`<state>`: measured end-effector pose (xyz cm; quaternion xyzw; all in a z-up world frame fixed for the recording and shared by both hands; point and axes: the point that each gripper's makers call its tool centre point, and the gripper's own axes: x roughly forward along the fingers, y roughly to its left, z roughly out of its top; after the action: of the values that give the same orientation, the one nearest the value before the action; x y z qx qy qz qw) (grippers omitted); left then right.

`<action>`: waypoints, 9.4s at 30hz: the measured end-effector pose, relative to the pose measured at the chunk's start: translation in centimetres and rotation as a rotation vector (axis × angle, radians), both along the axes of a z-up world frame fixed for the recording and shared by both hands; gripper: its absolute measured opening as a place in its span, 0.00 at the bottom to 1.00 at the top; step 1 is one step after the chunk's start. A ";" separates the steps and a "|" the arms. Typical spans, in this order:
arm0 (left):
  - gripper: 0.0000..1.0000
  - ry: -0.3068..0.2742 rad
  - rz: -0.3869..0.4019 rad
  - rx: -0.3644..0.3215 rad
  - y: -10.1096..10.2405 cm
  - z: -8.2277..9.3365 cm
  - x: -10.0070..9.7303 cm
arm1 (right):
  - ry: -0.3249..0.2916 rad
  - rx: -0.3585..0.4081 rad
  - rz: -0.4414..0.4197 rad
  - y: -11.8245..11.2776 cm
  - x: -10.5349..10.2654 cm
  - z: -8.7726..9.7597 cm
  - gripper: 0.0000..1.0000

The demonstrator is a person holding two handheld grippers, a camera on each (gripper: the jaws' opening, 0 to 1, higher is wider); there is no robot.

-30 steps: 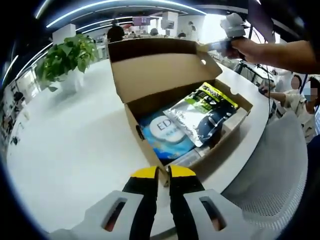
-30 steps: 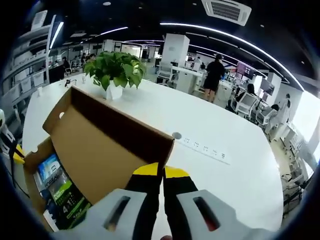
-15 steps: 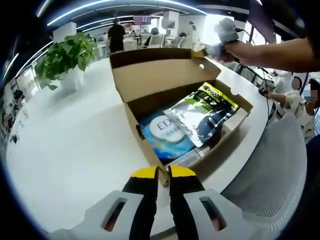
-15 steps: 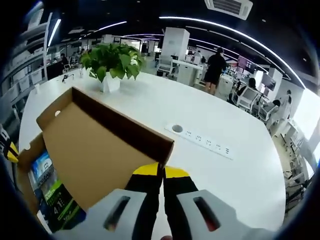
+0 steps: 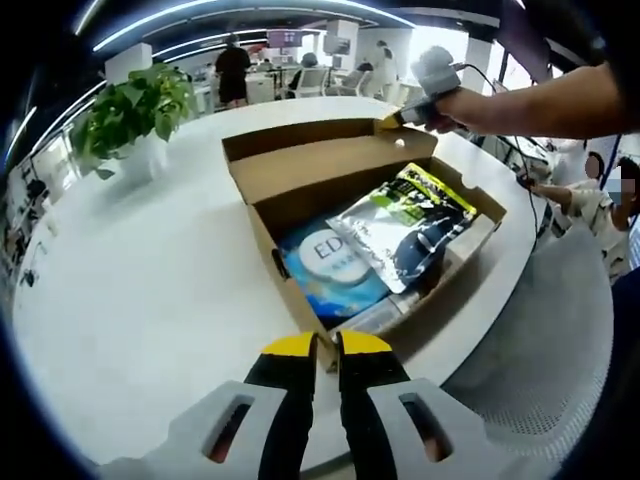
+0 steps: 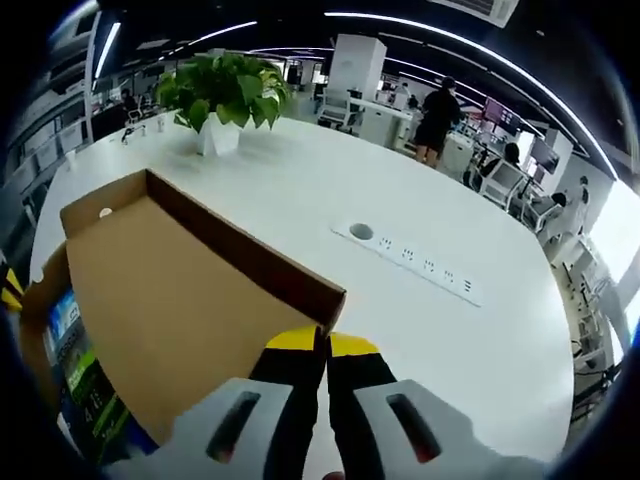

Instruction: Operate the shoe box by opening the lid, removing the specified soft item, and placing it in the target area until the item is outside and the box remains undamaged.

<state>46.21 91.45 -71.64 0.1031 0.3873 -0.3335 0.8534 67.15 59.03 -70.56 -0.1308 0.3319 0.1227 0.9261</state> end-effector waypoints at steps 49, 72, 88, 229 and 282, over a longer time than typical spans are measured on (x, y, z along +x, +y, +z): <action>0.05 0.005 0.025 -0.008 -0.2 0.0 0.2 | -0.127 0.182 0.034 1.9 -2.7 5.1 0.25; 0.11 -0.056 0.026 -0.038 -0.5 1.4 -0.1 | 0.027 0.241 0.143 9.1 -16.4 -0.4 0.16; 0.12 -0.082 -0.008 -0.045 -2.7 2.7 0.8 | 0.074 0.243 0.136 9.3 -17.1 -1.5 0.09; 0.00 0.136 -0.209 -0.191 -19.6 8.3 2.8 | 0.011 0.318 -0.042 0.8 -19.9 7.3 0.00; 0.00 0.192 -0.350 -0.110 -35.9 1.7 3.2 | 0.068 0.275 -0.208 -15.0 -20.2 1.4 0.00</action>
<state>49.42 55.53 -69.92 0.0896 0.4242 -0.5059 0.7458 46.91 44.01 -69.11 0.0361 0.3549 0.0750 0.9312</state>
